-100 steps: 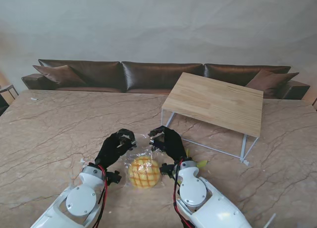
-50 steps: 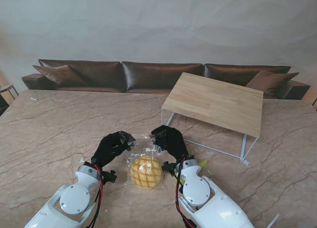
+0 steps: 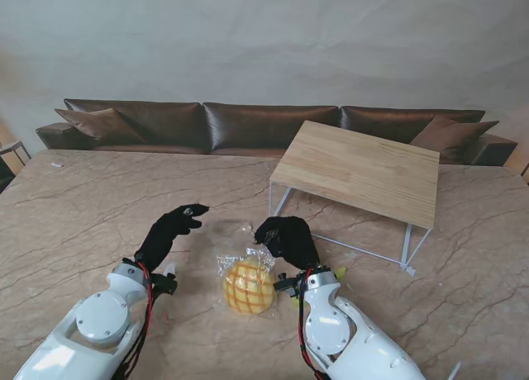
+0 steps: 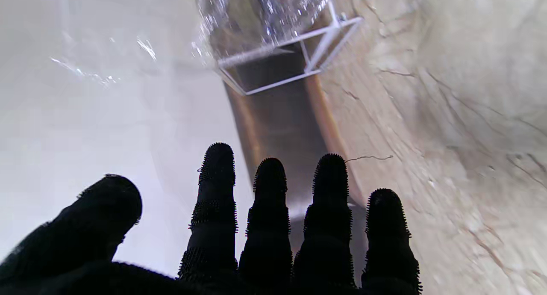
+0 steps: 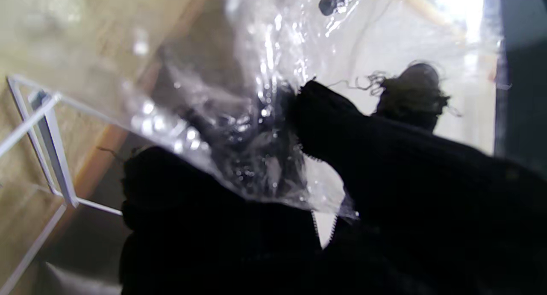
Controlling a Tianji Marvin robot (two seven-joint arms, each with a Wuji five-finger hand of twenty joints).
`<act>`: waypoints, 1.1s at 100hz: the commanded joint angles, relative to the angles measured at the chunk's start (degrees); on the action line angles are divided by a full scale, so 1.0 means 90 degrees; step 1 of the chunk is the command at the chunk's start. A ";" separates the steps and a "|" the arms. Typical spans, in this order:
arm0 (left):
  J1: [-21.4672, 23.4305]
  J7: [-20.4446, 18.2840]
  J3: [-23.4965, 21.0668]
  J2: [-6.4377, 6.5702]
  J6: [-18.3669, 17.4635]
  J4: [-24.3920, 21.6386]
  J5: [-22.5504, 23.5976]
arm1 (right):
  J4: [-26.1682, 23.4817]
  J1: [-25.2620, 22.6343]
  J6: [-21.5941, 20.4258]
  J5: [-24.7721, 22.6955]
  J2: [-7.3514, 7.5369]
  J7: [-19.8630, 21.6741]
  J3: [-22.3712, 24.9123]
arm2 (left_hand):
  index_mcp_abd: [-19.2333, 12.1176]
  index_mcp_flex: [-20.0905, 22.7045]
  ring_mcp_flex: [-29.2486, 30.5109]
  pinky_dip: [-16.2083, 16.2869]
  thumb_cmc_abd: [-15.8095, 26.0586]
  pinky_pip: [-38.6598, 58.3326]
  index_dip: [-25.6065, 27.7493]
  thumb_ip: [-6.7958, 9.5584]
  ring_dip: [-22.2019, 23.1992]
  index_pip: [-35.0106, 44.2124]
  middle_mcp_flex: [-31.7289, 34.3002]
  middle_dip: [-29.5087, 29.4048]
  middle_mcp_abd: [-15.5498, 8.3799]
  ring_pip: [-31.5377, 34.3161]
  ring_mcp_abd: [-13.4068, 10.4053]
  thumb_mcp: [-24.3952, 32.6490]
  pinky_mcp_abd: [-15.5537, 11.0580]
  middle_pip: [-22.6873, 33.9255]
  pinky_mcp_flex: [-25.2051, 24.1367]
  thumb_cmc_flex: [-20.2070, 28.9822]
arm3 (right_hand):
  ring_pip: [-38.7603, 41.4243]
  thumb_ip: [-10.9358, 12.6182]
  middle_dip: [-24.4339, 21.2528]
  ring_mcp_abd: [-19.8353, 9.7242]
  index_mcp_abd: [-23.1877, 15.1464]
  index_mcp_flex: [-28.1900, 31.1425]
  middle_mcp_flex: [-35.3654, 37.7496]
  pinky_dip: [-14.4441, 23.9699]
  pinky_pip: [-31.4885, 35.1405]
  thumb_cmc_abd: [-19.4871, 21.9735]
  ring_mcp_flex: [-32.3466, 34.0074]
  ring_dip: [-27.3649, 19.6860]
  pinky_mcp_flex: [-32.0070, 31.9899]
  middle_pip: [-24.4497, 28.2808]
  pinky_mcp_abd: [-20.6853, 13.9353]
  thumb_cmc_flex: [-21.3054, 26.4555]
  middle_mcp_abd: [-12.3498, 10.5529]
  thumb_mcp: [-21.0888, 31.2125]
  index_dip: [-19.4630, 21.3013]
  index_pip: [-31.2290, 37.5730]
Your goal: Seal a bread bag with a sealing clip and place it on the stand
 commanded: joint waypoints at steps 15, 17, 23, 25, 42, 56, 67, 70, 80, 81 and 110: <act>0.0003 -0.0421 0.0036 0.0167 0.0830 -0.0648 0.0657 | 0.0299 0.0128 -0.0046 -0.1119 0.0023 -0.0713 -0.0254 | 0.0189 -0.0117 -0.0377 0.0065 -0.0440 -0.0147 -0.0061 -0.0402 -0.0069 -0.0458 -0.0414 -0.0057 -0.0087 -0.0210 -0.0304 -0.0453 -0.0188 -0.0224 -0.0201 0.0448 | 0.0159 0.0088 0.0115 -0.0015 -0.0402 0.0231 -0.0213 0.0161 0.0014 0.0202 0.0144 0.0135 -0.0095 0.0263 -0.0050 0.0375 -0.0343 0.0090 0.0307 0.0129; -0.0009 -0.0437 0.0061 0.0174 0.0900 -0.0686 0.0710 | 0.0314 0.0139 -0.0045 -0.1194 0.0029 -0.0765 -0.0275 | 0.0228 -0.0108 -0.0388 0.0055 -0.0533 -0.0170 -0.0072 -0.0410 -0.0074 -0.0468 -0.0423 -0.0063 -0.0074 -0.0217 -0.0294 -0.0419 -0.0187 -0.0224 -0.0209 0.0503 | 0.0150 0.0086 0.0113 -0.0022 -0.0405 0.0231 -0.0212 0.0165 0.0007 0.0200 0.0147 0.0136 -0.0095 0.0262 -0.0058 0.0367 -0.0352 0.0094 0.0320 0.0125; -0.0058 -0.0566 0.0127 0.0219 0.1070 -0.0775 0.0891 | 0.0344 0.0160 -0.0045 -0.1359 0.0036 -0.0907 -0.0324 | 0.0220 -0.0146 -0.0365 0.0047 -0.0724 -0.0187 -0.0111 -0.0453 -0.0078 -0.0517 -0.0458 -0.0086 -0.0078 -0.0214 -0.0308 -0.0344 -0.0200 -0.0227 -0.0169 0.0594 | 0.0137 0.0083 0.0112 -0.0030 -0.0421 0.0224 -0.0218 0.0171 -0.0010 0.0204 0.0147 0.0140 -0.0101 0.0258 -0.0077 0.0361 -0.0369 0.0104 0.0340 0.0115; -0.0075 -0.0621 0.0150 0.0236 0.1117 -0.0799 0.0946 | 0.0352 0.0165 -0.0046 -0.1395 0.0035 -0.0950 -0.0336 | 0.0232 -0.0171 -0.0373 0.0046 -0.0816 -0.0192 -0.0122 -0.0467 -0.0080 -0.0532 -0.0478 -0.0094 -0.0084 -0.0218 -0.0310 -0.0306 -0.0210 -0.0228 -0.0172 0.0648 | 0.0125 0.0080 0.0111 -0.0044 -0.0428 0.0210 -0.0213 0.0174 -0.0022 0.0203 0.0149 0.0141 -0.0100 0.0259 -0.0097 0.0354 -0.0380 0.0109 0.0353 0.0103; -0.0295 -0.1263 0.0368 0.0434 0.1251 -0.0808 0.1505 | 0.0360 0.0166 -0.0104 -0.1527 0.0017 -0.1155 -0.0346 | 0.0424 -0.0729 -0.0620 -0.0051 -0.1551 -0.0487 -0.0486 -0.0930 -0.0193 -0.0941 -0.0808 -0.0201 -0.0272 -0.0385 -0.0497 0.0364 -0.0339 -0.0199 -0.0243 0.0858 | 0.0093 0.0068 0.0113 -0.0067 -0.0429 0.0200 -0.0225 0.0197 -0.0049 0.0193 0.0147 0.0155 -0.0102 0.0259 -0.0124 0.0338 -0.0406 0.0124 0.0410 0.0083; -0.0530 -0.1702 0.0581 0.0537 0.1242 -0.0637 0.1593 | 0.0393 0.0193 -0.0166 -0.1628 0.0024 -0.1227 -0.0362 | 0.0518 -0.0970 -0.0893 -0.0103 -0.1948 -0.0869 -0.0674 -0.1110 -0.0221 -0.1120 -0.0850 -0.0210 -0.0413 -0.0471 -0.0535 0.0789 -0.0466 -0.0124 -0.0394 0.0986 | 0.0028 0.0062 0.0115 -0.0083 -0.0448 0.0219 -0.0226 0.0214 -0.0093 0.0187 0.0149 0.0154 -0.0115 0.0259 -0.0168 0.0328 -0.0449 0.0141 0.0481 0.0102; -0.0657 -0.1924 0.0718 0.0591 0.1245 -0.0540 0.1655 | 0.0433 0.0220 -0.0216 -0.1666 0.0010 -0.1289 -0.0391 | 0.0559 -0.0991 -0.0907 -0.0092 -0.2201 -0.1075 -0.0760 -0.1173 -0.0172 -0.1232 -0.0607 0.0001 -0.0497 -0.0433 -0.0537 0.1121 -0.0517 0.0139 -0.0440 0.1104 | -0.0024 0.0058 0.0115 -0.0092 -0.0451 0.0231 -0.0221 0.0225 -0.0127 0.0186 0.0149 0.0153 -0.0129 0.0253 -0.0199 0.0324 -0.0474 0.0153 0.0529 0.0107; -0.0681 -0.1982 0.0745 0.0608 0.1236 -0.0523 0.1685 | 0.0443 0.0229 -0.0224 -0.1682 0.0007 -0.1309 -0.0400 | 0.0574 -0.0993 -0.0915 -0.0087 -0.2317 -0.1164 -0.0780 -0.1208 -0.0137 -0.1257 -0.0524 0.0159 -0.0535 -0.0412 -0.0550 0.1276 -0.0539 0.0267 -0.0463 0.1136 | -0.0033 0.0058 0.0114 -0.0094 -0.0455 0.0237 -0.0225 0.0228 -0.0130 0.0183 0.0148 0.0153 -0.0128 0.0249 -0.0202 0.0324 -0.0480 0.0157 0.0537 0.0107; -0.0743 -0.2081 0.0816 0.0658 0.1114 -0.0461 0.1917 | 0.0463 0.0247 -0.0232 -0.1731 0.0002 -0.1375 -0.0417 | 0.0555 -0.0854 -0.0851 -0.0036 -0.2509 -0.1280 -0.0786 -0.1306 -0.0039 -0.1235 -0.0224 0.0628 -0.0713 -0.0348 -0.0571 0.1514 -0.0514 0.0590 -0.0458 0.1082 | -0.0065 0.0056 0.0114 -0.0103 -0.0437 0.0247 -0.0226 0.0237 -0.0146 0.0182 0.0150 0.0153 -0.0131 0.0241 -0.0216 0.0319 -0.0505 0.0168 0.0566 0.0109; -0.0746 -0.2101 0.0817 0.0664 0.1102 -0.0457 0.1922 | 0.0463 0.0248 -0.0231 -0.1736 0.0003 -0.1379 -0.0417 | 0.0549 -0.0839 -0.0854 -0.0039 -0.2521 -0.1292 -0.0783 -0.1306 -0.0038 -0.1228 -0.0201 0.0645 -0.0723 -0.0351 -0.0571 0.1522 -0.0521 0.0603 -0.0470 0.1086 | -0.0067 0.0054 0.0115 -0.0103 -0.0438 0.0248 -0.0226 0.0238 -0.0147 0.0182 0.0151 0.0154 -0.0131 0.0241 -0.0217 0.0316 -0.0505 0.0167 0.0569 0.0109; -0.0755 -0.1983 0.0930 0.0665 0.0913 -0.0337 0.2149 | 0.0509 0.0267 -0.0255 -0.1797 -0.0008 -0.1463 -0.0460 | -0.0428 0.0488 -0.0246 -0.0015 -0.2617 -0.1172 0.0071 -0.1637 0.1447 0.0532 0.1158 0.3985 -0.1342 0.0578 -0.0456 0.2120 -0.0562 0.1897 -0.0374 0.1813 | -0.0172 0.0046 0.0114 -0.0113 -0.0439 0.0249 -0.0228 0.0255 -0.0203 0.0175 0.0145 0.0149 -0.0150 0.0216 -0.0257 0.0308 -0.0549 0.0180 0.0643 0.0092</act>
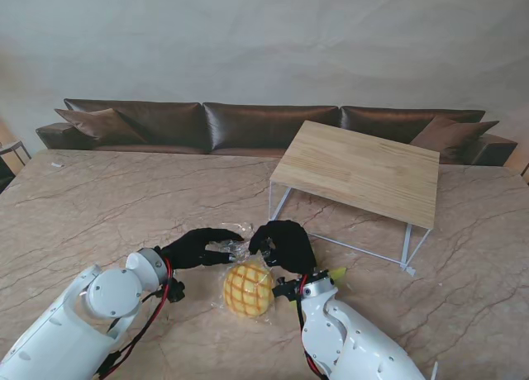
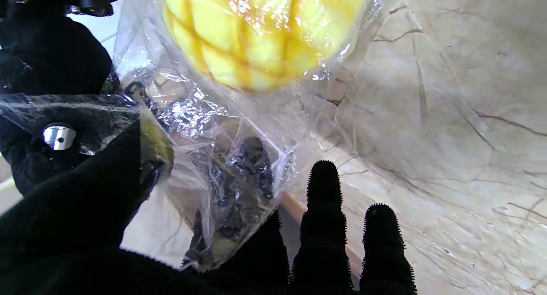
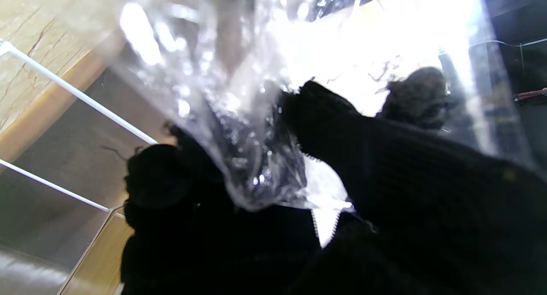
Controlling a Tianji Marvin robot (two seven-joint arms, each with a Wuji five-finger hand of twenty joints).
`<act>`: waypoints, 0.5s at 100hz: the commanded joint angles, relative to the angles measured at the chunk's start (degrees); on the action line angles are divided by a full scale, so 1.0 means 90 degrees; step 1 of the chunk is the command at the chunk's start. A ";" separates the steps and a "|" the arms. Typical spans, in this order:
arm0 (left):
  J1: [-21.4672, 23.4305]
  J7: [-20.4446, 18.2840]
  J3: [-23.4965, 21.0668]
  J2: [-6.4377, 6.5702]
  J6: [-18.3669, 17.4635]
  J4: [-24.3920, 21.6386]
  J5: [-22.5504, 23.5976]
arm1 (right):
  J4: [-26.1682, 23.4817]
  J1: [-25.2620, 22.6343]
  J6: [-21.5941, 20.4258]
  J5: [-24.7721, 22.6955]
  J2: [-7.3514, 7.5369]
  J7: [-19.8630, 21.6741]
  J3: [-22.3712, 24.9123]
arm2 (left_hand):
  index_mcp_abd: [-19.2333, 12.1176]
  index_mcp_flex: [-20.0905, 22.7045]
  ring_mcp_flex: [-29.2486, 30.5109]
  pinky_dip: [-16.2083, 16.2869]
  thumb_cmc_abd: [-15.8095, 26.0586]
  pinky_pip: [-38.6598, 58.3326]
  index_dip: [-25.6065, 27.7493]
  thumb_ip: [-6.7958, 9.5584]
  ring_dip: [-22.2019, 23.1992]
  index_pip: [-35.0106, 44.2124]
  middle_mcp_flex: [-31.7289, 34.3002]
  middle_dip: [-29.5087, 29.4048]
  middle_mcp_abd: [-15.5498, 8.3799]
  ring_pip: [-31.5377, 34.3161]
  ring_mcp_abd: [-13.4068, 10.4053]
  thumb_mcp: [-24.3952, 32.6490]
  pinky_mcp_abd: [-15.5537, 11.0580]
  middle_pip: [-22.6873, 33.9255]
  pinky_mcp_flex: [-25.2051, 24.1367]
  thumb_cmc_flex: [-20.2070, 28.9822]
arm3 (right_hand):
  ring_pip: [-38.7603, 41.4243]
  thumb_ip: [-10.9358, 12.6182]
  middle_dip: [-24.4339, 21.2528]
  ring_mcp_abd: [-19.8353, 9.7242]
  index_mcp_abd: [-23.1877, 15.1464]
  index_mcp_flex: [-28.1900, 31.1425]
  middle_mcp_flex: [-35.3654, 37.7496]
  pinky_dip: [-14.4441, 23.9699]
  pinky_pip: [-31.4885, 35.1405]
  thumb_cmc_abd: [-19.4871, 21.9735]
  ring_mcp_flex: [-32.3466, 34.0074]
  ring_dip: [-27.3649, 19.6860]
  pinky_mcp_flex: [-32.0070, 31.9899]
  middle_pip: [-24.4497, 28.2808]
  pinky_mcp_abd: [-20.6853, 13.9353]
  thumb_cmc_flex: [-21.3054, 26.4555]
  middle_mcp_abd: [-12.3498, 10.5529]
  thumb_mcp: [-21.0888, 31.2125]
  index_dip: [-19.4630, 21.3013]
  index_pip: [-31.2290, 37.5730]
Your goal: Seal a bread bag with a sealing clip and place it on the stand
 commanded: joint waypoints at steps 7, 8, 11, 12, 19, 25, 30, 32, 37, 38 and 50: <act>0.0024 0.0163 0.0098 -0.0059 -0.0030 0.0111 -0.0042 | -0.0004 -0.0006 -0.0059 -0.0053 -0.0045 -0.0075 -0.0031 | -0.1194 0.0992 0.0378 0.0067 0.0024 0.0374 0.0270 -0.0364 0.0955 0.2327 0.1257 0.2557 -0.0433 0.0635 -0.0045 -0.0543 -0.0231 -0.0283 -0.0011 0.1390 | -0.0085 0.0049 0.0087 -0.0076 -0.0289 0.0182 -0.0164 0.0044 -0.0063 0.0180 0.0142 0.0064 -0.0077 0.0194 -0.0199 0.0273 -0.0540 0.0180 0.0113 0.0065; 0.0024 0.0179 0.0104 -0.0064 -0.0030 0.0118 -0.0053 | -0.0005 -0.0008 -0.0057 -0.0063 -0.0043 -0.0082 -0.0032 | -0.1259 0.1056 0.0403 0.0078 0.0065 0.0404 0.0332 -0.0386 0.1005 0.2532 0.1313 0.2636 -0.0438 0.0687 -0.0041 -0.0566 -0.0234 -0.0297 -0.0009 0.1487 | -0.0092 0.0049 0.0086 -0.0077 -0.0288 0.0179 -0.0162 0.0044 -0.0065 0.0184 0.0139 0.0063 -0.0077 0.0193 -0.0200 0.0273 -0.0538 0.0178 0.0114 0.0063; 0.0022 0.0216 0.0120 -0.0076 -0.0045 0.0140 -0.0087 | -0.0013 -0.0016 -0.0044 -0.0099 -0.0032 -0.0100 -0.0033 | -0.1443 0.1126 0.0470 0.0110 0.0225 0.0495 0.0501 -0.0412 0.1122 0.3008 0.1408 0.2735 -0.0468 0.0796 -0.0038 -0.0715 -0.0249 -0.0319 0.0005 0.1725 | -0.0112 0.0047 0.0078 -0.0084 -0.0284 0.0164 -0.0163 0.0045 -0.0070 0.0182 0.0136 0.0058 -0.0077 0.0184 -0.0202 0.0267 -0.0538 0.0170 0.0117 0.0054; 0.0022 0.0226 0.0124 -0.0079 -0.0053 0.0148 -0.0097 | -0.0019 -0.0020 -0.0038 -0.0112 -0.0026 -0.0102 -0.0032 | -0.1506 0.1063 0.0477 0.0123 0.0287 0.0526 0.0641 -0.0417 0.1147 0.3154 0.1394 0.2725 -0.0462 0.0819 -0.0035 -0.0752 -0.0258 -0.0355 0.0010 0.1784 | -0.0117 0.0049 0.0076 -0.0086 -0.0283 0.0159 -0.0160 0.0045 -0.0073 0.0183 0.0135 0.0057 -0.0079 0.0182 -0.0203 0.0271 -0.0541 0.0173 0.0117 0.0051; 0.0032 0.0285 0.0143 -0.0096 -0.0074 0.0173 -0.0135 | -0.0069 -0.0064 0.0007 -0.0196 0.0015 -0.0105 -0.0011 | -0.1696 0.0676 0.0550 0.0260 0.0601 0.0855 0.1881 -0.0428 0.1137 0.3394 0.1410 0.2022 -0.0311 0.0828 -0.0050 -0.1097 -0.0317 -0.1248 0.0068 0.2123 | -0.0294 0.0053 0.0008 -0.0102 -0.0247 0.0107 -0.0164 0.0032 -0.0148 0.0146 0.0139 0.0008 -0.0099 0.0114 -0.0238 0.0267 -0.0552 0.0203 0.0123 -0.0022; 0.0042 0.0361 0.0156 -0.0120 -0.0113 0.0208 -0.0193 | -0.0146 -0.0119 0.0045 -0.0277 0.0076 -0.0061 0.0034 | -0.1589 0.0427 0.1010 0.0399 0.0833 0.1275 0.2724 -0.0448 0.0839 0.3301 0.1559 0.0304 -0.0044 0.0856 -0.0096 -0.1397 -0.0371 -0.1341 0.0244 0.2387 | -0.0611 0.0037 -0.0149 -0.0137 -0.0125 0.0071 -0.0224 -0.0004 -0.0277 0.0058 0.0137 -0.0089 -0.0184 -0.0009 -0.0318 0.0277 -0.0597 0.0306 0.0088 -0.0122; 0.0066 0.0452 0.0163 -0.0155 -0.0114 0.0226 -0.0323 | -0.0223 -0.0170 0.0074 -0.0375 0.0141 -0.0001 0.0085 | -0.1447 0.0383 0.1303 0.0458 0.0889 0.1564 0.2860 -0.0477 0.0806 0.3342 0.1734 -0.0279 0.0136 0.1008 -0.0033 -0.1459 -0.0417 -0.1243 0.0313 0.2561 | -0.0964 0.0018 -0.0351 -0.0168 -0.0011 0.0058 -0.0276 -0.0042 -0.0410 -0.0091 0.0067 -0.0180 -0.0330 -0.0118 -0.0385 0.0295 -0.0675 0.0478 -0.0010 -0.0219; 0.0079 0.0484 0.0163 -0.0168 -0.0115 0.0230 -0.0372 | -0.0266 -0.0196 0.0088 -0.0423 0.0175 0.0033 0.0112 | -0.1399 0.0365 0.1401 0.0490 0.0916 0.1697 0.2868 -0.0485 0.0823 0.3342 0.1808 -0.0393 0.0198 0.1096 0.0009 -0.1494 -0.0427 -0.1175 0.0357 0.2623 | -0.1077 0.0007 -0.0437 -0.0177 0.0029 0.0061 -0.0294 -0.0053 -0.0454 -0.0154 0.0012 -0.0202 -0.0379 -0.0163 -0.0397 0.0299 -0.0694 0.0550 -0.0054 -0.0244; 0.0108 0.0587 0.0163 -0.0198 -0.0126 0.0240 -0.0436 | -0.0410 -0.0286 0.0127 -0.0548 0.0276 0.0173 0.0201 | -0.1314 0.0335 0.1656 0.0541 0.0987 0.1982 0.2857 -0.0501 0.0887 0.3362 0.1937 -0.0528 0.0309 0.1328 0.0079 -0.1593 -0.0431 -0.0959 0.0456 0.2732 | -0.1540 -0.0043 -0.0712 -0.0164 0.0172 0.0054 -0.0488 -0.0089 -0.0694 -0.0477 -0.0323 -0.0312 -0.0682 -0.0383 -0.0450 0.0303 -0.0730 0.0894 -0.0251 -0.0328; 0.0114 0.0613 0.0163 -0.0205 -0.0129 0.0243 -0.0442 | -0.0442 -0.0306 0.0137 -0.0575 0.0298 0.0205 0.0221 | -0.1289 0.0331 0.1709 0.0549 0.0994 0.2035 0.2853 -0.0502 0.0900 0.3371 0.1971 -0.0544 0.0332 0.1373 0.0100 -0.1607 -0.0425 -0.0916 0.0482 0.2756 | -0.1661 -0.0069 -0.0758 -0.0158 0.0198 0.0039 -0.0556 -0.0087 -0.0762 -0.0565 -0.0435 -0.0324 -0.0764 -0.0442 -0.0468 0.0290 -0.0744 0.0980 -0.0315 -0.0351; 0.0186 0.0970 0.0157 -0.0284 -0.0183 0.0274 -0.0430 | -0.0979 -0.0658 0.0360 -0.1067 0.0657 0.0787 0.0596 | -0.1229 0.0368 0.2211 0.0572 0.0973 0.2513 0.2762 -0.0536 0.0958 0.3459 0.2269 -0.0643 0.0475 0.1745 0.0119 -0.1604 -0.0466 -0.0537 0.0719 0.2890 | -0.3539 0.0345 -0.1500 -0.0634 0.0067 -0.0523 -0.1731 -0.0005 -0.1819 -0.0813 -0.2031 -0.0779 -0.1923 -0.0745 -0.0922 -0.0564 -0.1027 0.1541 -0.1224 -0.0386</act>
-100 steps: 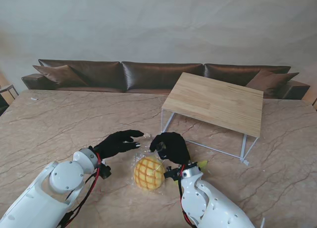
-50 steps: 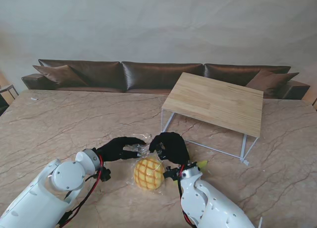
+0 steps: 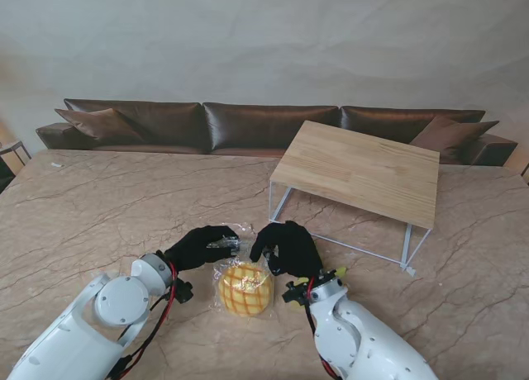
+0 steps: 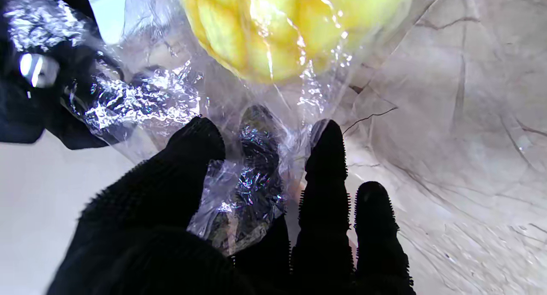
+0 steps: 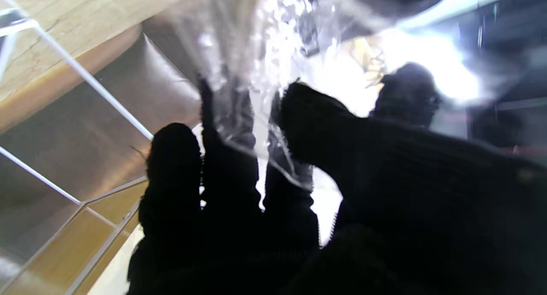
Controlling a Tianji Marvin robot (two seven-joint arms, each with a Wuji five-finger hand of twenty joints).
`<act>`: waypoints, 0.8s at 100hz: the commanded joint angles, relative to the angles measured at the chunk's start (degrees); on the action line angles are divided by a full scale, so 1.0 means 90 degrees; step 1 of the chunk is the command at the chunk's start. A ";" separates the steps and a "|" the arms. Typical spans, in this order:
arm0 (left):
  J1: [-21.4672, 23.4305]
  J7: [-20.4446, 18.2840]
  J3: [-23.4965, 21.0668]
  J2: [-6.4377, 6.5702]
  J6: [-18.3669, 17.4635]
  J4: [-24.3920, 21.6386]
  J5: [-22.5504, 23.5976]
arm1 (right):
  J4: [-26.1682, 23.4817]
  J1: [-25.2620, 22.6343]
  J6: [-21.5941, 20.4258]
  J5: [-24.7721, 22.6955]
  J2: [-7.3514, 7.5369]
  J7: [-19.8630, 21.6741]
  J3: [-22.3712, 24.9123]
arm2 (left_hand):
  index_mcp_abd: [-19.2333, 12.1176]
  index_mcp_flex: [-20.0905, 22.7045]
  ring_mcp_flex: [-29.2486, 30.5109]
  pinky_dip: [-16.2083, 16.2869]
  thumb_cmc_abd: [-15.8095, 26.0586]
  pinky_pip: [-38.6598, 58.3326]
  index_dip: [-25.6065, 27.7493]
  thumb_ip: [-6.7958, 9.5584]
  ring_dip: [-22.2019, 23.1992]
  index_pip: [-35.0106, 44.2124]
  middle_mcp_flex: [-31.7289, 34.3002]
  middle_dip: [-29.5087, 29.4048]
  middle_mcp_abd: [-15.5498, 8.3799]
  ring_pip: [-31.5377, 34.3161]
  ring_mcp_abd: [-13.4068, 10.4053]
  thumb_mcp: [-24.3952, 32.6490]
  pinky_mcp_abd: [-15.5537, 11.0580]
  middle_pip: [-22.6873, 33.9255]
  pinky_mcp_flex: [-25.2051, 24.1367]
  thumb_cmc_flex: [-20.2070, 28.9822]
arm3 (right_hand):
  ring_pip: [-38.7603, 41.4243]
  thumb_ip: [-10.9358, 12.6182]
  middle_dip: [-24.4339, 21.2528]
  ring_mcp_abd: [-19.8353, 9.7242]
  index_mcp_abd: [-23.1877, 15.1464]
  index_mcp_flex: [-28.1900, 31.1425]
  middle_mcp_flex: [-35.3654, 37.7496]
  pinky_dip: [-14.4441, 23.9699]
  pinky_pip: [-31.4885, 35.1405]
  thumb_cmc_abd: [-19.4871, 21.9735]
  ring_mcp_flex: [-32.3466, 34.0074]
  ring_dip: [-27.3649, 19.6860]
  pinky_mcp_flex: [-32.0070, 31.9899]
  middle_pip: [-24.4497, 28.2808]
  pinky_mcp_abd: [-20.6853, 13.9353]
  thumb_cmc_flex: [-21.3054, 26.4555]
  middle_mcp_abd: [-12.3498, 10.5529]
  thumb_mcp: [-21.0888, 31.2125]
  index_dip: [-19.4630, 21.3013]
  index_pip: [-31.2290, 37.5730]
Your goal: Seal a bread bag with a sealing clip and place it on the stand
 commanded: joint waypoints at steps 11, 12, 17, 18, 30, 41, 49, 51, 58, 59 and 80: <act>0.0170 0.0346 -0.0021 -0.0142 -0.0109 0.0023 0.0162 | -0.0928 -0.0748 0.0142 -0.0376 0.0571 0.1067 0.0697 | -0.0162 0.0051 0.0605 -0.0022 0.0189 0.0626 -0.0132 -0.0223 -0.0063 0.0426 0.0429 -0.0068 0.0094 0.0384 -0.0030 0.0201 -0.0221 0.0488 0.0170 0.0316 | -0.1746 -0.0079 -0.1062 -0.0677 -0.0071 -0.1646 -0.2003 -0.0111 -0.1644 -0.1242 -0.2464 -0.1575 -0.1684 -0.0567 -0.0648 -0.1443 -0.0269 0.0632 -0.1017 -0.0123; 0.0175 0.0370 -0.0023 -0.0146 -0.0117 0.0022 0.0170 | -0.0987 -0.0797 0.0137 -0.0382 0.0587 0.1132 0.0748 | -0.0154 0.0077 0.0631 -0.0024 0.0175 0.0650 -0.0190 -0.0223 -0.0066 0.0390 0.0450 -0.0056 0.0087 0.0400 -0.0036 0.0215 -0.0215 0.0508 0.0189 0.0317 | -0.1758 0.0027 -0.1100 -0.0670 -0.0022 -0.1724 -0.2068 -0.0108 -0.1707 -0.1286 -0.2540 -0.1628 -0.1743 -0.0588 -0.0651 -0.1571 -0.0259 0.0598 -0.0973 -0.0187; 0.0201 0.0493 -0.0027 -0.0168 -0.0170 0.0027 0.0208 | -0.1274 -0.1035 0.0105 -0.0362 0.0640 0.1416 0.0989 | -0.0142 0.0166 0.0731 -0.0064 0.0067 0.0752 -0.0463 -0.0249 -0.0042 0.0346 0.0566 0.0086 0.0021 0.0548 -0.0015 0.0427 -0.0190 0.0642 0.0203 0.0252 | -0.1844 0.0421 -0.1233 -0.0610 0.0211 -0.2090 -0.2323 -0.0085 -0.2020 -0.1468 -0.2921 -0.1895 -0.1995 -0.0714 -0.0622 -0.2274 -0.0187 0.0293 -0.0285 -0.0676; 0.0208 0.0514 -0.0028 -0.0172 -0.0179 0.0025 0.0213 | -0.1332 -0.1082 0.0100 -0.0344 0.0646 0.1475 0.1033 | -0.0142 0.0181 0.0746 -0.0079 0.0041 0.0767 -0.0510 -0.0260 -0.0033 0.0364 0.0593 0.0129 0.0003 0.0585 -0.0006 0.0492 -0.0190 0.0676 0.0195 0.0233 | -0.1879 0.0402 -0.1248 -0.0609 0.0266 -0.2180 -0.2373 -0.0102 -0.2078 -0.1475 -0.2998 -0.1917 -0.2059 -0.0748 -0.0616 -0.2424 -0.0163 0.0219 -0.0281 -0.0722; 0.0308 0.0704 -0.0052 -0.0194 -0.0278 -0.0056 0.0338 | -0.1937 -0.1550 0.0196 0.0085 0.0635 0.1864 0.1392 | -0.0241 0.0316 0.0800 -0.0094 -0.0098 0.0841 -0.0672 -0.0276 0.0112 0.0406 0.0688 0.0627 -0.0206 0.0822 0.0053 0.0760 -0.0230 0.1036 0.0179 0.0180 | -0.1961 0.0299 -0.1305 -0.0475 0.0938 -0.3051 -0.2507 -0.0108 -0.2374 -0.1290 -0.3117 -0.2014 -0.2256 -0.0889 -0.0461 -0.3303 -0.0030 -0.0284 -0.0449 -0.1229; 0.0396 0.0789 -0.0072 -0.0193 -0.0327 -0.0166 0.0448 | -0.2274 -0.1687 0.0664 0.0332 0.0547 0.1715 0.1357 | -0.0177 0.0353 0.0841 -0.0102 -0.0150 0.0860 -0.0742 -0.0284 0.0159 0.0428 0.0720 0.0763 -0.0278 0.0879 0.0063 0.0871 -0.0268 0.1110 0.0200 0.0143 | -0.2149 0.0314 -0.1292 -0.0242 0.1877 -0.3977 -0.2592 -0.0027 -0.2542 -0.0649 -0.2790 -0.2124 -0.2102 -0.0873 -0.0367 -0.3748 0.0128 -0.0767 -0.0778 -0.1760; 0.0445 0.0829 -0.0082 -0.0191 -0.0339 -0.0231 0.0527 | -0.2491 -0.1680 0.1169 0.0421 0.0530 0.1786 0.1236 | -0.0105 0.0376 0.0882 -0.0113 -0.0208 0.0897 -0.0826 -0.0308 0.0169 0.0451 0.0769 0.0777 -0.0264 0.0895 0.0057 0.1023 -0.0294 0.1092 0.0233 0.0063 | -0.2453 0.0295 -0.1337 -0.0050 0.2317 -0.4590 -0.2841 -0.0141 -0.2676 -0.0435 -0.2616 -0.2324 -0.1937 -0.0977 -0.0308 -0.3986 0.0249 -0.0840 -0.0995 -0.1976; 0.0460 0.0831 -0.0087 -0.0189 -0.0340 -0.0248 0.0537 | -0.2531 -0.1664 0.1298 0.0448 0.0532 0.1846 0.1193 | -0.0093 0.0370 0.0887 -0.0114 -0.0214 0.0900 -0.0841 -0.0314 0.0171 0.0444 0.0772 0.0780 -0.0258 0.0898 0.0066 0.1027 -0.0297 0.1094 0.0233 0.0054 | -0.2521 0.0294 -0.1353 -0.0023 0.2358 -0.4659 -0.2905 -0.0181 -0.2700 -0.0387 -0.2600 -0.2372 -0.1914 -0.1013 -0.0294 -0.3994 0.0276 -0.0865 -0.1025 -0.1981; 0.0519 0.0891 -0.0106 -0.0191 -0.0365 -0.0298 0.0603 | -0.2596 -0.1556 0.1710 0.0543 0.0540 0.2078 0.1002 | -0.0031 0.0407 0.0932 -0.0115 -0.0258 0.0944 -0.0936 -0.0315 0.0175 0.0432 0.0813 0.0782 -0.0270 0.0924 0.0048 0.1106 -0.0298 0.1106 0.0259 -0.0006 | -0.2672 0.0295 -0.1404 0.0108 0.2496 -0.4875 -0.3046 -0.0277 -0.2703 -0.0273 -0.2546 -0.2491 -0.1786 -0.1123 -0.0256 -0.4075 0.0350 -0.0893 -0.1106 -0.2027; 0.0527 0.0901 -0.0109 -0.0191 -0.0371 -0.0304 0.0616 | -0.2590 -0.1530 0.1743 0.0553 0.0542 0.2109 0.0975 | -0.0023 0.0404 0.0936 -0.0116 -0.0260 0.0948 -0.0947 -0.0316 0.0175 0.0432 0.0816 0.0781 -0.0274 0.0926 0.0046 0.1118 -0.0299 0.1106 0.0262 -0.0015 | -0.2686 0.0295 -0.1410 0.0129 0.2496 -0.4889 -0.3053 -0.0292 -0.2699 -0.0264 -0.2522 -0.2507 -0.1764 -0.1135 -0.0242 -0.4091 0.0360 -0.0892 -0.1116 -0.2027; 0.0703 0.0979 -0.0186 -0.0179 -0.0488 -0.0441 0.0749 | -0.2148 -0.0798 0.2341 0.0912 0.0474 0.2420 0.0325 | 0.0029 0.0409 0.1014 -0.0124 -0.0295 0.0998 -0.1094 -0.0325 0.0168 0.0404 0.0897 0.0786 -0.0400 0.0950 -0.0003 0.1160 -0.0304 0.1123 0.0314 -0.0166 | -0.2256 0.0372 -0.1431 0.0254 0.2389 -0.4688 -0.2325 -0.0404 -0.1836 -0.0252 -0.1321 -0.2438 -0.0787 -0.1129 0.0098 -0.3412 0.0451 -0.0947 -0.1126 -0.1736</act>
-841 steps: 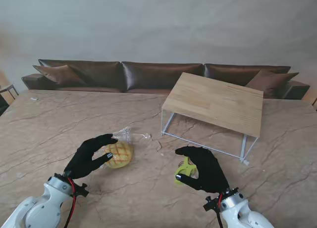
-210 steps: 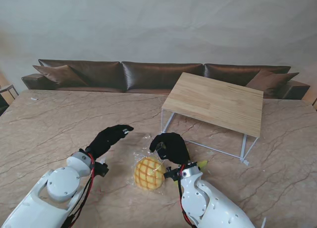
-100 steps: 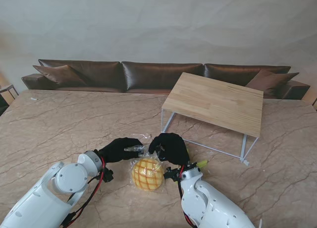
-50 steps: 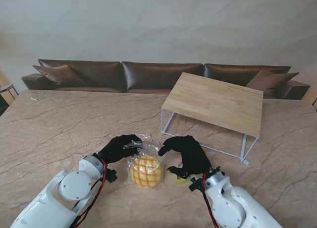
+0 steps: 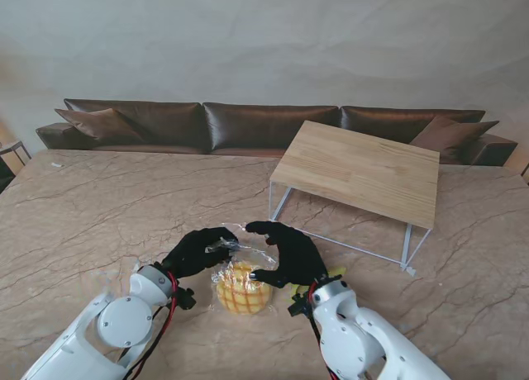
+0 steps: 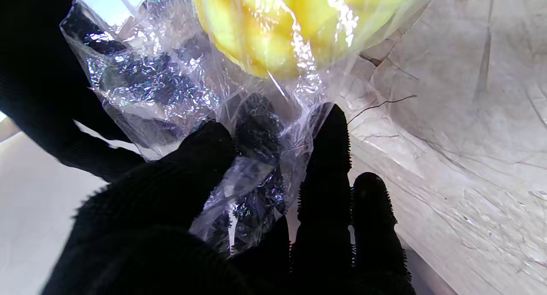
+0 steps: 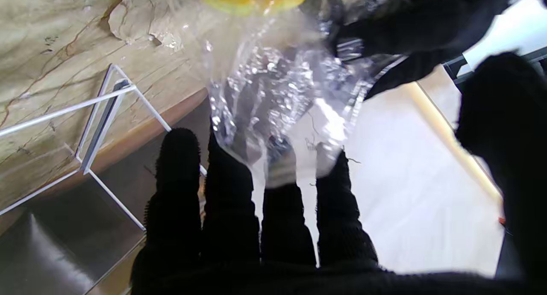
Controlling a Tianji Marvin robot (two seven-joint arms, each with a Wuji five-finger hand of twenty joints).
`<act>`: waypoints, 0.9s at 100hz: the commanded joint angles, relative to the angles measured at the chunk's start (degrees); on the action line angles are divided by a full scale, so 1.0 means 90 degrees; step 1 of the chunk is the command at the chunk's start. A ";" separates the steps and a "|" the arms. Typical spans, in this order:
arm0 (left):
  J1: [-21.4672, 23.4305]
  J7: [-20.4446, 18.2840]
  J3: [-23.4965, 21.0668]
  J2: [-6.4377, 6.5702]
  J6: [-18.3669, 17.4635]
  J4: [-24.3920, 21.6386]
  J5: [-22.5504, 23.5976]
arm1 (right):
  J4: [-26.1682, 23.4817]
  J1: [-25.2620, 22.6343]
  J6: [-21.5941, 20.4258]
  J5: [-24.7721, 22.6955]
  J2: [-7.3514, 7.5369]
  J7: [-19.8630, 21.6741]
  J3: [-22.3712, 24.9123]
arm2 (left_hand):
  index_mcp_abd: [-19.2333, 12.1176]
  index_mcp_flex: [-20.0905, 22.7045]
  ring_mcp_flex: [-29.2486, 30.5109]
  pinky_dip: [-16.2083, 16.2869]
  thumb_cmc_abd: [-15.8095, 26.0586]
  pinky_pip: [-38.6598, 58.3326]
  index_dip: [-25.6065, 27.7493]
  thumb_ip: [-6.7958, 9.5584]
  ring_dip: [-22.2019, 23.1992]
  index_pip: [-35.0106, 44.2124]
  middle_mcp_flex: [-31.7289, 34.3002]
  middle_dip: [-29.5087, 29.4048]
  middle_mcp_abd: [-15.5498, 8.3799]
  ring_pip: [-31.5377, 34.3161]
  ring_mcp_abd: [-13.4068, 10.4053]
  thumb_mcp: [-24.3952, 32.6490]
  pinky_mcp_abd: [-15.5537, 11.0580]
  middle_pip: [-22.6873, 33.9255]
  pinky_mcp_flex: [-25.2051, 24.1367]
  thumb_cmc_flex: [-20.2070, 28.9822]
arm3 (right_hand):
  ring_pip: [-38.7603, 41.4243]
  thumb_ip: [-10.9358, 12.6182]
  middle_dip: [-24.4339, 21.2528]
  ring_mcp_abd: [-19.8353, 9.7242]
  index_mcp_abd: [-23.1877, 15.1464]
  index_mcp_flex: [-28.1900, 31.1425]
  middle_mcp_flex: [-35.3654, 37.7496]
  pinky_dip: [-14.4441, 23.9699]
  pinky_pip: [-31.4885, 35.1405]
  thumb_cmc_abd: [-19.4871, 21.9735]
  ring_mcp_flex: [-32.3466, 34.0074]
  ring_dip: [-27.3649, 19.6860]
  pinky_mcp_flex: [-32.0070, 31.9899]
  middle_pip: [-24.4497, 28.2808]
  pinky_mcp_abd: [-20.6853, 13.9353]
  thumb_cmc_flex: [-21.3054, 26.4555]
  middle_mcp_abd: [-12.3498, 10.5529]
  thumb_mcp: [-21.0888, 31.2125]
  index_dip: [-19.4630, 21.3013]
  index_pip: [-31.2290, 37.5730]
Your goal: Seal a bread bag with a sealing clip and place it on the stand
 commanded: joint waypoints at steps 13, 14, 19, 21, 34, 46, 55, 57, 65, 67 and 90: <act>0.0183 0.0009 -0.0060 -0.0015 -0.0198 -0.0085 0.0011 | 0.0531 0.0473 0.0131 0.0090 -0.0258 -0.0289 -0.0230 | -0.0405 0.0172 0.0118 -0.0050 -0.0167 0.0167 0.0429 -0.0175 0.0324 0.0813 0.0259 0.0616 -0.0664 0.0348 0.0034 0.0437 -0.0073 0.1016 -0.0070 -0.0160 | 0.1235 0.0580 0.0205 -0.0383 -0.1000 0.1548 0.2174 -0.0039 0.1505 0.1100 0.1624 0.0804 0.1138 0.0567 0.0301 0.2021 -0.0397 0.0007 0.0496 0.1042; 0.0188 0.0012 -0.0064 -0.0015 -0.0210 -0.0085 0.0013 | 0.0536 0.0483 0.0141 0.0096 -0.0259 -0.0284 -0.0232 | -0.0439 0.0155 0.0096 -0.0049 -0.0166 0.0165 0.0519 -0.0184 0.0356 0.0862 0.0240 0.0678 -0.0710 0.0371 0.0045 0.0454 -0.0064 0.1094 -0.0082 -0.0163 | 0.1327 0.0580 0.0226 -0.0408 -0.1042 0.1645 0.2257 -0.0017 0.1584 0.1068 0.1688 0.0893 0.1204 0.0634 0.0303 0.2062 -0.0411 0.0049 0.0548 0.1076; 0.0209 0.0017 -0.0082 -0.0011 -0.0262 -0.0084 0.0027 | 0.0535 0.0508 0.0144 0.0179 -0.0236 -0.0136 -0.0213 | -0.0566 0.0099 0.0051 -0.0034 -0.0167 0.0167 0.0912 -0.0197 0.0493 0.0989 0.0184 0.0916 -0.0770 0.0474 0.0062 0.0501 -0.0033 0.1396 -0.0098 -0.0169 | 0.1676 0.0008 0.0248 -0.0446 -0.1224 0.1952 0.2571 0.0132 0.1874 0.0846 0.1963 0.1261 0.1429 0.0834 0.0381 0.2342 -0.0430 0.0087 0.0335 0.1359; 0.0213 0.0017 -0.0086 -0.0010 -0.0282 -0.0080 0.0031 | 0.0550 0.0522 0.0122 0.0235 -0.0232 -0.0066 -0.0206 | -0.0599 0.0085 0.0042 -0.0030 -0.0163 0.0165 0.1044 -0.0199 0.0525 0.1012 0.0175 0.0980 -0.0805 0.0489 0.0065 0.0515 -0.0032 0.1489 -0.0098 -0.0168 | 0.1821 -0.0215 0.0248 -0.0458 -0.1327 0.2056 0.2735 0.0211 0.2001 0.0743 0.2087 0.1378 0.1533 0.0893 0.0421 0.2489 -0.0413 0.0050 0.0195 0.1605; 0.0186 0.0117 -0.0067 -0.0026 -0.0361 0.0013 0.0089 | 0.0798 0.0628 -0.0118 0.0454 -0.0287 -0.0116 -0.0194 | -0.0719 0.0154 0.0043 0.0023 -0.0231 0.0187 0.1761 -0.0166 0.0739 0.1022 0.0178 0.1271 -0.0948 0.0630 0.0110 0.0697 -0.0007 0.1970 -0.0099 -0.0214 | 0.3107 -0.0332 0.0323 -0.0470 -0.2157 0.3322 0.4410 0.0477 0.2942 0.0909 0.3269 0.1866 0.2749 0.1192 0.0271 0.3048 -0.0356 -0.0070 -0.0531 0.3126; 0.0086 0.0339 0.0013 -0.0081 -0.0419 0.0219 0.0112 | 0.0828 0.0609 -0.0232 0.0387 -0.0236 -0.0030 -0.0102 | -0.0781 0.0301 0.0133 0.0066 -0.0294 0.0248 0.2093 -0.0158 0.0785 0.1011 0.0273 0.1341 -0.1016 0.0681 0.0104 0.0908 -0.0026 0.2152 -0.0025 -0.0309 | 0.3585 -0.0341 0.0184 -0.0551 -0.2108 0.3477 0.4702 0.0193 0.3021 0.0773 0.3329 0.1772 0.3225 0.0965 -0.0038 0.3139 -0.0297 -0.0058 -0.0650 0.3069; 0.0037 0.0359 0.0043 -0.0097 -0.0411 0.0305 0.0052 | 0.0812 0.0529 -0.0308 0.0287 -0.0187 0.0026 0.0016 | -0.0772 0.0360 0.0138 0.0068 -0.0329 0.0265 0.2234 -0.0151 0.0802 0.0940 0.0294 0.1360 -0.1004 0.0687 0.0119 0.1067 -0.0057 0.2177 -0.0034 -0.0381 | 0.2854 -0.0310 0.0089 -0.0534 -0.1892 0.3221 0.4516 0.0016 0.2549 0.0874 0.3234 0.1305 0.2724 0.0640 -0.0041 0.3116 -0.0353 0.0068 -0.0811 0.2916; 0.0030 0.0363 0.0046 -0.0098 -0.0407 0.0318 0.0056 | 0.0794 0.0495 -0.0337 0.0238 -0.0167 0.0045 0.0063 | -0.0783 0.0353 0.0146 0.0068 -0.0340 0.0267 0.2237 -0.0156 0.0800 0.0932 0.0296 0.1357 -0.1021 0.0684 0.0102 0.1059 -0.0058 0.2172 -0.0029 -0.0390 | 0.2651 -0.0325 0.0076 -0.0523 -0.1849 0.3090 0.4404 -0.0005 0.2408 0.0885 0.3128 0.1253 0.2548 0.0533 -0.0052 0.3085 -0.0350 0.0091 -0.0833 0.2853; 0.0020 0.0381 0.0050 -0.0104 -0.0399 0.0344 0.0057 | 0.0614 0.0280 -0.0496 -0.0050 -0.0033 0.0276 0.0368 | -0.0795 0.0334 0.0150 0.0067 -0.0330 0.0271 0.2254 -0.0165 0.0787 0.0906 0.0298 0.1346 -0.1033 0.0659 0.0089 0.1055 -0.0057 0.2144 -0.0024 -0.0389 | 0.1396 -0.0388 0.0007 -0.0596 -0.1361 0.2338 0.3281 -0.0058 0.1492 0.0734 0.2289 0.1101 0.1646 0.0300 -0.0274 0.2469 -0.0373 0.0062 -0.0520 0.1843; 0.0020 0.0385 0.0048 -0.0105 -0.0397 0.0346 0.0053 | 0.0545 0.0203 -0.0535 -0.0125 0.0005 0.0356 0.0472 | -0.0797 0.0327 0.0157 0.0067 -0.0326 0.0271 0.2254 -0.0167 0.0785 0.0899 0.0295 0.1345 -0.1032 0.0657 0.0085 0.1049 -0.0059 0.2140 -0.0025 -0.0389 | 0.1173 -0.0245 0.0019 -0.0605 -0.1244 0.2240 0.3029 -0.0108 0.1267 0.0750 0.2103 0.1035 0.1448 0.0311 -0.0315 0.2282 -0.0382 0.0090 -0.0384 0.1573; 0.0016 0.0390 0.0013 -0.0107 -0.0414 0.0342 0.0042 | -0.0071 -0.0696 -0.1237 -0.0902 0.0341 0.1180 0.1793 | -0.0824 0.0310 0.0159 0.0069 -0.0305 0.0283 0.2255 -0.0176 0.0765 0.0864 0.0287 0.1335 -0.1027 0.0614 0.0072 0.1000 -0.0060 0.2089 -0.0026 -0.0376 | -0.0177 0.0370 -0.0032 -0.1019 -0.0888 0.1340 0.1770 -0.1194 -0.0377 0.0553 0.0732 -0.0127 -0.0040 -0.0074 -0.1044 0.1435 -0.0505 -0.0027 0.0511 0.0805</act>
